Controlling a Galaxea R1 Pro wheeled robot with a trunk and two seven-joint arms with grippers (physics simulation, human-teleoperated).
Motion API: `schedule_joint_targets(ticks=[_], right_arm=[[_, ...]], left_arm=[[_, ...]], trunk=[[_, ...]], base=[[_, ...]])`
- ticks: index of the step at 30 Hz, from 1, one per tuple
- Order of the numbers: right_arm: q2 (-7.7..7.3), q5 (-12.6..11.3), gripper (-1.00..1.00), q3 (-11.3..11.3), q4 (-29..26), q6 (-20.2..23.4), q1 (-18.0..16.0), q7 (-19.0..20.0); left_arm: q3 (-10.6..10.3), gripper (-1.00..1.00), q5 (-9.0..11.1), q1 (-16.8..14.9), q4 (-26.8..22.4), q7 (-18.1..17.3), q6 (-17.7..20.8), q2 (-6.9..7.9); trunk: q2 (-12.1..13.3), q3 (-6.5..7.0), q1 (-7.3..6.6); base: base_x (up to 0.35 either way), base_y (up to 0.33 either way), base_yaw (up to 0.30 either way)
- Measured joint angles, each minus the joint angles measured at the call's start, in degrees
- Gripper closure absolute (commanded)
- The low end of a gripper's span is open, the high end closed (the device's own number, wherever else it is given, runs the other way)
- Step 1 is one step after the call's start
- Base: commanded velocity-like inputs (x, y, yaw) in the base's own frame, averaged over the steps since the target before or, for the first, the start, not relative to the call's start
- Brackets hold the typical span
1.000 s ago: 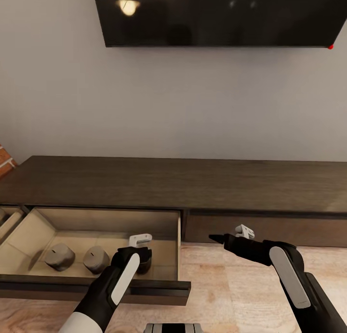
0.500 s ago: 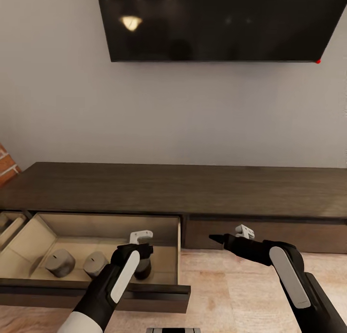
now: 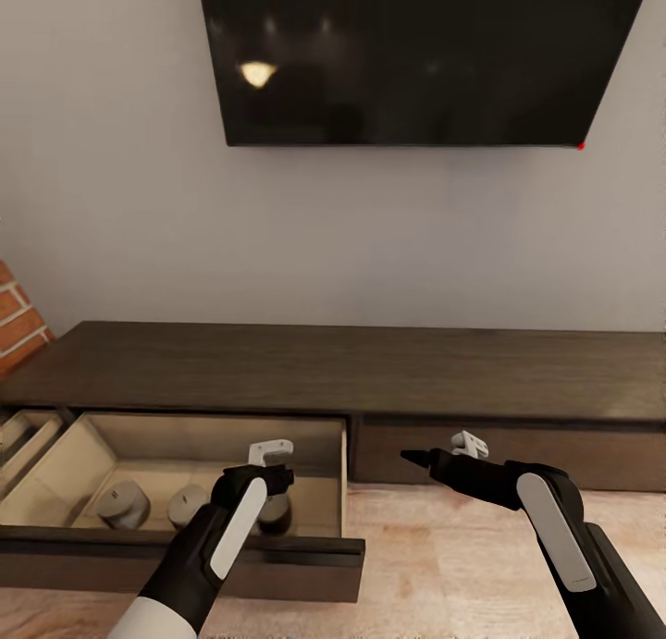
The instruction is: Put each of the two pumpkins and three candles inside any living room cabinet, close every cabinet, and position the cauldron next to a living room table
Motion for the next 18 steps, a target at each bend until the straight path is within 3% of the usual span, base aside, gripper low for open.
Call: schedule_joint_targets(ticks=[5,18], right_arm=[[-0.03,0.0,-1.00,0.0,0.0,0.0,0.0,0.0],[-0.01,0.0,-1.00,0.0,0.0,0.0,0.0,0.0]], left_arm=[[0.2,-1.00,0.3,0.0,-0.6,0.0,0.2,0.04],[0.4,-1.00,0.3,0.1,-2.3,0.0,0.2,0.21]], trunk=[[2.0,0.90,-1.11],[7.2,3.23,-3.97]], base=[[-0.142,0.080,0.000],[-0.007,0.004,0.000]])
